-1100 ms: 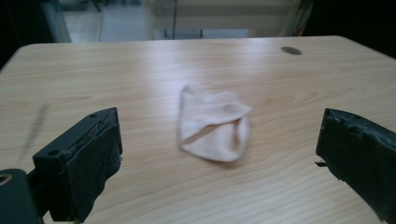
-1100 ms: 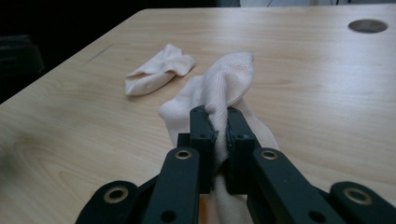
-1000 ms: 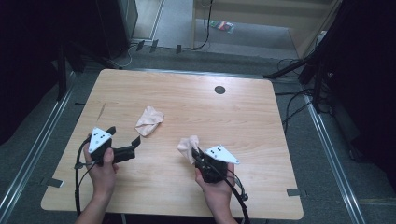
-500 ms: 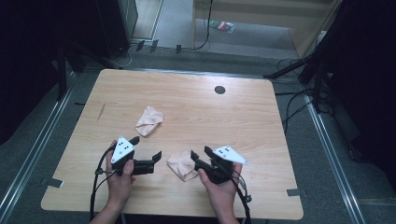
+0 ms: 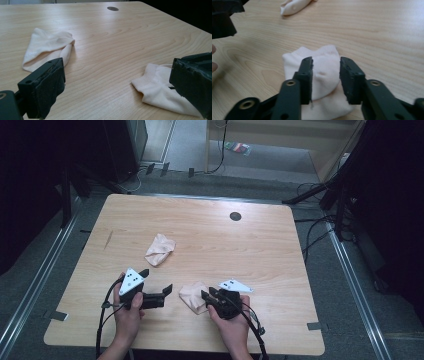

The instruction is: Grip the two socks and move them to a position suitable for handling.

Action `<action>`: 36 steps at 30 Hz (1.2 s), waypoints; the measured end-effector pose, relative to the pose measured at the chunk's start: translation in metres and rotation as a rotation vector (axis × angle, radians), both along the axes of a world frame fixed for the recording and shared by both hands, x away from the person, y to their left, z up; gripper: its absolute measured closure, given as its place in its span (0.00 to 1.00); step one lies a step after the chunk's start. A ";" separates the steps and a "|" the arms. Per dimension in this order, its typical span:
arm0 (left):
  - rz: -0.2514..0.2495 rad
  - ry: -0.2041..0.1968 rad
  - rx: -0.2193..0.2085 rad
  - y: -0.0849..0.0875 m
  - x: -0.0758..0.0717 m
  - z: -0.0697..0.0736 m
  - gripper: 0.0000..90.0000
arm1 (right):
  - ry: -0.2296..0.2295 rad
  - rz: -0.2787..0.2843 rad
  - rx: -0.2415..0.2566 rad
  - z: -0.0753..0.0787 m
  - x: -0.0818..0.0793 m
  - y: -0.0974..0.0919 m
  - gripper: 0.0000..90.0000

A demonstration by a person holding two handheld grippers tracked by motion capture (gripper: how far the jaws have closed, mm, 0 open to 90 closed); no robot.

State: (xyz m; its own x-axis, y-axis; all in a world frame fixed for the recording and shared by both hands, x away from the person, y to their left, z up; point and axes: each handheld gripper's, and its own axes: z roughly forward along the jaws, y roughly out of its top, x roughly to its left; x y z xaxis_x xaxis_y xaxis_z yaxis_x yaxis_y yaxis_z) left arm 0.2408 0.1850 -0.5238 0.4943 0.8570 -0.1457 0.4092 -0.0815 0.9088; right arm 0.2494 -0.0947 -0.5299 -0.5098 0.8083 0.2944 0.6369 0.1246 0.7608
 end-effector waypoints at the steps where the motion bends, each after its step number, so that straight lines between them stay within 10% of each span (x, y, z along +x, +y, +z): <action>1: 0.001 -0.001 0.001 -0.001 0.000 0.000 0.01 | 0.013 -0.005 0.000 -0.002 0.001 0.000 0.66; 8: -0.017 0.005 0.013 -0.007 -0.001 -0.003 0.01 | 0.095 -0.012 -0.018 -0.015 0.005 0.006 0.58; 15: -0.042 0.021 0.020 -0.015 -0.002 -0.007 0.01 | 0.013 -0.006 -0.013 -0.007 0.000 0.006 0.94; 26: -0.176 0.089 -0.003 -0.063 -0.016 -0.014 0.01 | -0.087 0.004 0.067 0.033 -0.002 0.005 0.96; 34: -0.124 0.164 0.045 -0.101 -0.017 -0.018 0.01 | -0.115 -0.006 0.134 0.052 -0.009 0.011 0.95; 36: -0.101 0.146 0.065 -0.101 -0.017 -0.016 0.19 | -0.127 -0.003 0.160 0.058 -0.011 0.012 0.95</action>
